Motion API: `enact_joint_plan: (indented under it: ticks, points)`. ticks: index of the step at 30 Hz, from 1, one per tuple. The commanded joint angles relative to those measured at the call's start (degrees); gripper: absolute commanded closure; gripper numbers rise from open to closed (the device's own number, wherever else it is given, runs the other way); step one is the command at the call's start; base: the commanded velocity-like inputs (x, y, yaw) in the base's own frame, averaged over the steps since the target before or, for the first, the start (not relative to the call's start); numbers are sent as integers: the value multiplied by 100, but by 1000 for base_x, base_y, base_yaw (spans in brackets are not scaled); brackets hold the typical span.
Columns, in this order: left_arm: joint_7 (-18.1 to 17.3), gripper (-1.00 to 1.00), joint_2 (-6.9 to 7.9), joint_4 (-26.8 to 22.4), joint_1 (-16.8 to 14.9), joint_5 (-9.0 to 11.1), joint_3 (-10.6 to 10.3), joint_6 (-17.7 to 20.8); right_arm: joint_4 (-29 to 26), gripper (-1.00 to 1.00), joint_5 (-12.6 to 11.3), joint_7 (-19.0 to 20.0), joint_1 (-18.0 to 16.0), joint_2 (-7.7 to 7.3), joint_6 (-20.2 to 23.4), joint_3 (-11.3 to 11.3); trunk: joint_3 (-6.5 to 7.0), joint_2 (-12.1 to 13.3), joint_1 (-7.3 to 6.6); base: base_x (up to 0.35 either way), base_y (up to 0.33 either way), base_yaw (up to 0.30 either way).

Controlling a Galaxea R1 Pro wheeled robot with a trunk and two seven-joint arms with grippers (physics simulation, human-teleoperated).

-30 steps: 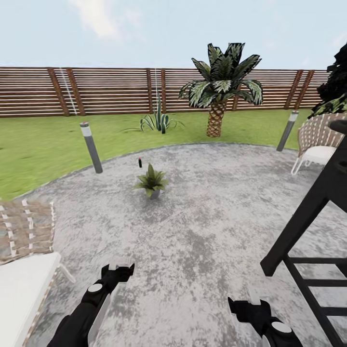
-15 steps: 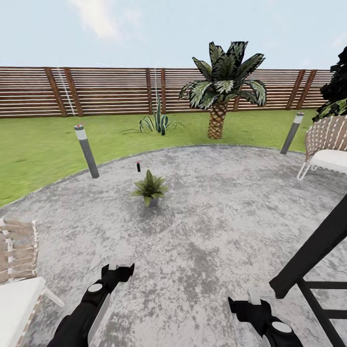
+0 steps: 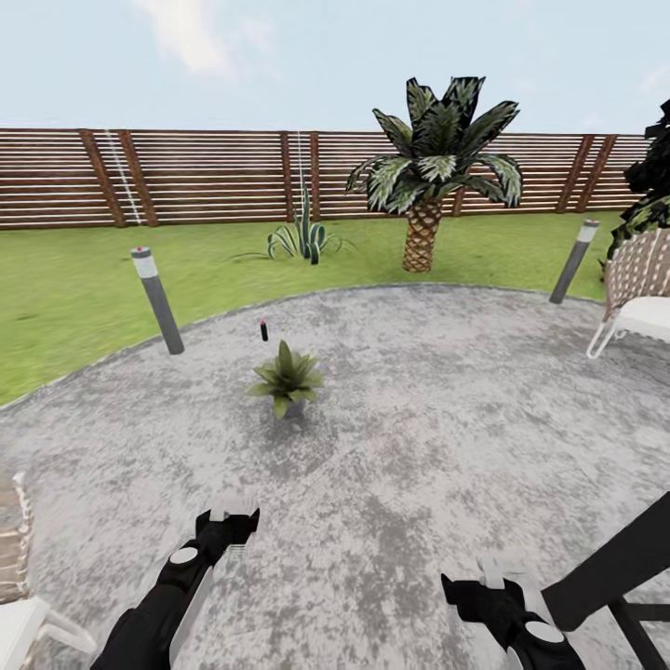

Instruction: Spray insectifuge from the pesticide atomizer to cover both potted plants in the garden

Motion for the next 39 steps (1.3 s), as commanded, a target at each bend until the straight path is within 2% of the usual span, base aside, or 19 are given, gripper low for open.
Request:
enact_joint_plan:
  ticks: [1, 11, 39]
  points:
    - [-4, -100, 0, -12, -2, 7, 0, 33, -8, -100, 1, -2, -2, -1, 29, 1, -5, -2, 3, 347, 0, 0]
    - [-4, -100, 0, -10, 0, 5, 0, 33, -8, -100, 1, -2, 0, -1, 29, 0, -5, -2, 3, 347, 0, -88]
    - [-4, -100, 0, -7, 0, 5, 0, 33, -8, -100, 1, -3, -2, 5, 28, 0, -5, -2, 3, 347, 0, -289]
